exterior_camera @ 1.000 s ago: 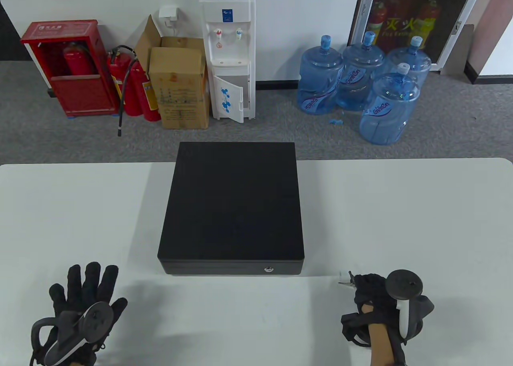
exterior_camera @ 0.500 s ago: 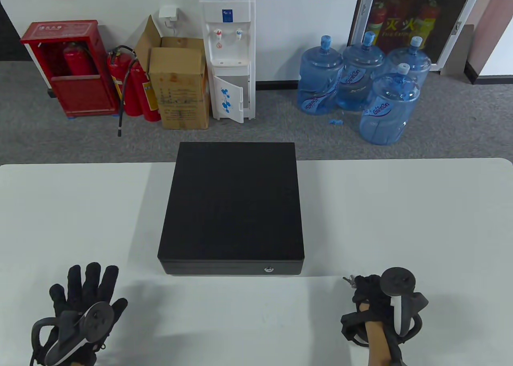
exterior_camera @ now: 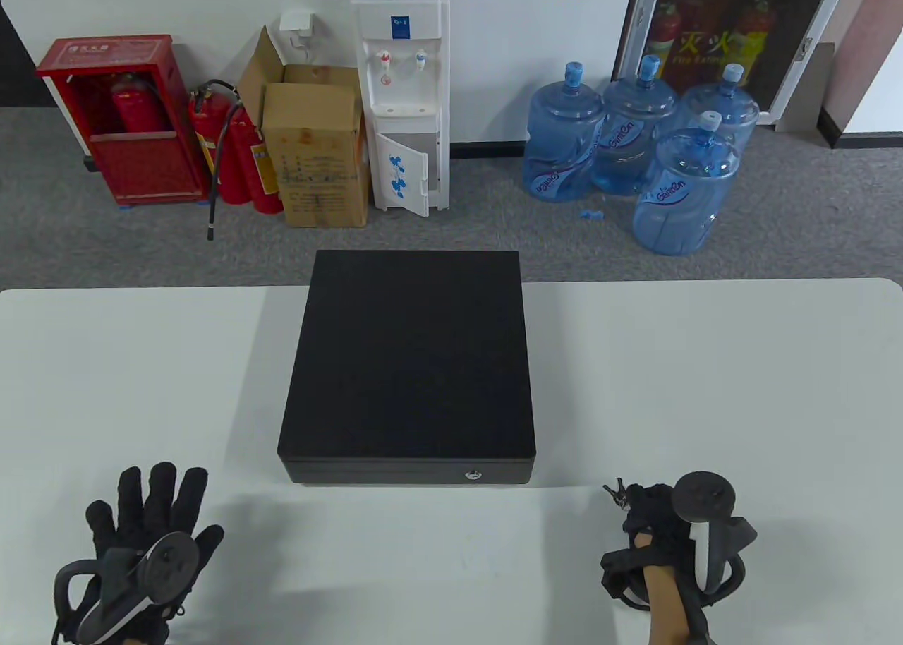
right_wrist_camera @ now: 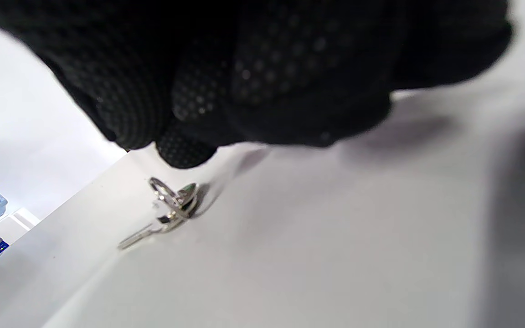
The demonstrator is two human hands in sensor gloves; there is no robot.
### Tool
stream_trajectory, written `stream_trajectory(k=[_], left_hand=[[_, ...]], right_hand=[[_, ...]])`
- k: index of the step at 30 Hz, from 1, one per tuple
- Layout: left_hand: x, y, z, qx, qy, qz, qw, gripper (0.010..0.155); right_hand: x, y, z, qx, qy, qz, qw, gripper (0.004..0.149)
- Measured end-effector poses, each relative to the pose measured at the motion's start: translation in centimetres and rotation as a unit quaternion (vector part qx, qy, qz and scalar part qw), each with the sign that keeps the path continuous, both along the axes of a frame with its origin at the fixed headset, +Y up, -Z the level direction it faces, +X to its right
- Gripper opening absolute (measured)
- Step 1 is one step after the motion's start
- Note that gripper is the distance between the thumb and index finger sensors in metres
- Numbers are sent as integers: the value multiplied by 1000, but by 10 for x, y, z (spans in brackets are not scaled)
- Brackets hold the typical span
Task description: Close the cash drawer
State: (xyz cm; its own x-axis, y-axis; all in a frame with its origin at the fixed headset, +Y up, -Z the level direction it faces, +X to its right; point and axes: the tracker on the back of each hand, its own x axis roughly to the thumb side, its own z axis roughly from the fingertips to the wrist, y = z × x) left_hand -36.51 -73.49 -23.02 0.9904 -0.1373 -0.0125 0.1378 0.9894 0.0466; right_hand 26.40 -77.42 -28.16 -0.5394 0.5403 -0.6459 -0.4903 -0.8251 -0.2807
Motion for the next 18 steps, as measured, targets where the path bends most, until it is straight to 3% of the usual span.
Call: stream_trajectory(k=[14, 18], left_hand=[[-2, 2, 1, 7, 3, 2, 1000, 77], [-2, 2, 1, 8, 3, 1, 1000, 77]], right_hand=[[-12, 23, 4, 27, 11, 49, 998, 40], [-27, 42, 10, 51, 37, 164, 984, 41]])
